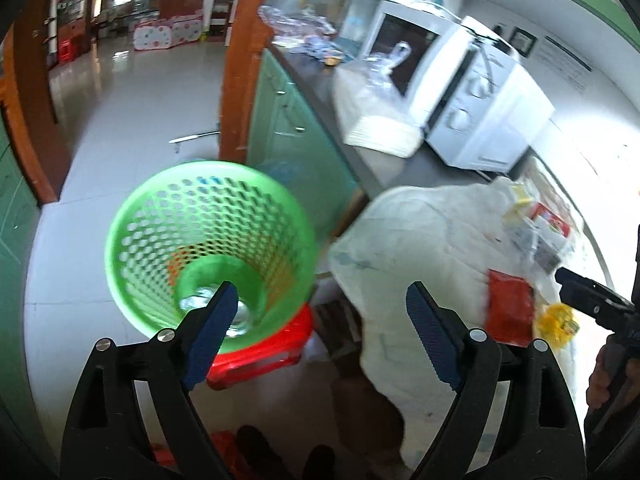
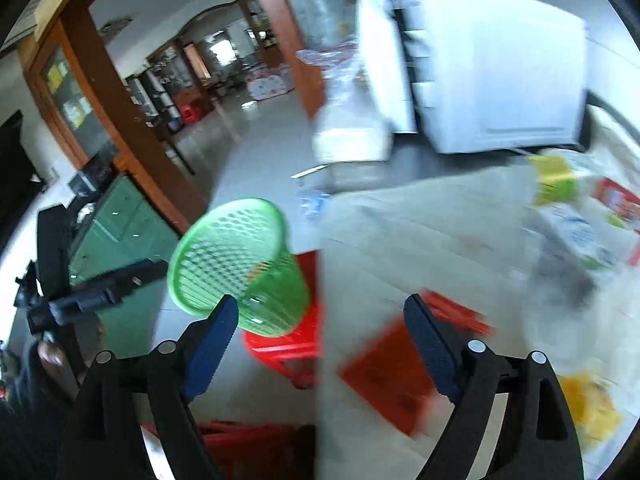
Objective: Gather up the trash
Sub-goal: 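Grasp the red snack wrapper with the left tool while the right tool grasps the yellow plastic bag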
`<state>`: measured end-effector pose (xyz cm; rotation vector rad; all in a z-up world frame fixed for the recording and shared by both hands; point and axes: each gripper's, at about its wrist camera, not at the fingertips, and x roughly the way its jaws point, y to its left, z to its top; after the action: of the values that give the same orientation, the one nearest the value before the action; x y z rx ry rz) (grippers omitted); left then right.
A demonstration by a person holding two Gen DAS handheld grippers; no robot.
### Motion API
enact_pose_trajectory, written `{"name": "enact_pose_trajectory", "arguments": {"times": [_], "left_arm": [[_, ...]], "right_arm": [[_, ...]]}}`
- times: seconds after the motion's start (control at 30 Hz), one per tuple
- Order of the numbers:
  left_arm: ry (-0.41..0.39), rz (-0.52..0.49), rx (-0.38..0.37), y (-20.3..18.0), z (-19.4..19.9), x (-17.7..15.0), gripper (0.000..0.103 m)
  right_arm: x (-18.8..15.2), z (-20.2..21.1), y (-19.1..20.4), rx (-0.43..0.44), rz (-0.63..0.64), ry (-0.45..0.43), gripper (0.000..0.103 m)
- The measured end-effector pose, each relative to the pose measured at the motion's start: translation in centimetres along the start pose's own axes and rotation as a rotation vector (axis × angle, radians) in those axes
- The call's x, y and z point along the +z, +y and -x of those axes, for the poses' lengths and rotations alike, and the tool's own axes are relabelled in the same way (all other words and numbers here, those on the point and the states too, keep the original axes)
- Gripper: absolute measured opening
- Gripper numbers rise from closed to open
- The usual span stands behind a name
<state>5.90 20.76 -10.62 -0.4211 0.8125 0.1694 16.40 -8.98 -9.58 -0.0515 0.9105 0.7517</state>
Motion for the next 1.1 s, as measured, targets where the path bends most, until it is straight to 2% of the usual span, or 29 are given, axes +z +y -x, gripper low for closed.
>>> {"name": "enact_pose_trajectory", "arguments": {"times": [0.2, 0.37, 0.43, 0.67, 0.97, 1.0, 1.1], "left_arm": [[0.016, -0.069, -0.065, -4.6, 0.0, -0.4, 0.09], [0.03, -0.127, -0.122, -8.6, -0.3, -0.6, 0.091], [0.037, -0.145, -0.141, -9.8, -0.6, -0.7, 0.092], [0.1, -0.236, -0.205, -14.8, -2.3, -1.7, 0.093], [0.194, -0.325, -0.242, -19.5, -5.4, -3.0, 0.093], [0.207, -0.33, -0.243, -20.0, -5.9, -3.0, 0.093], [0.231, -0.357, -0.251, -21.2, -7.0, -3.1, 0.093]], "right_arm": [[-2.4, 3.9, -6.2, -0.12, 0.032, 0.045, 0.089], [-4.5, 5.1, -9.8, -0.164, 0.075, 0.118, 0.09], [-5.2, 5.1, -10.7, -0.156, 0.088, 0.141, 0.091], [-6.0, 3.7, -12.1, -0.172, 0.141, 0.177, 0.091], [-6.1, 1.6, -13.9, -0.182, 0.162, 0.23, 0.091], [-6.2, 1.5, -13.9, -0.19, 0.17, 0.233, 0.09], [-6.3, 1.4, -14.0, -0.168, 0.166, 0.24, 0.079]]}}
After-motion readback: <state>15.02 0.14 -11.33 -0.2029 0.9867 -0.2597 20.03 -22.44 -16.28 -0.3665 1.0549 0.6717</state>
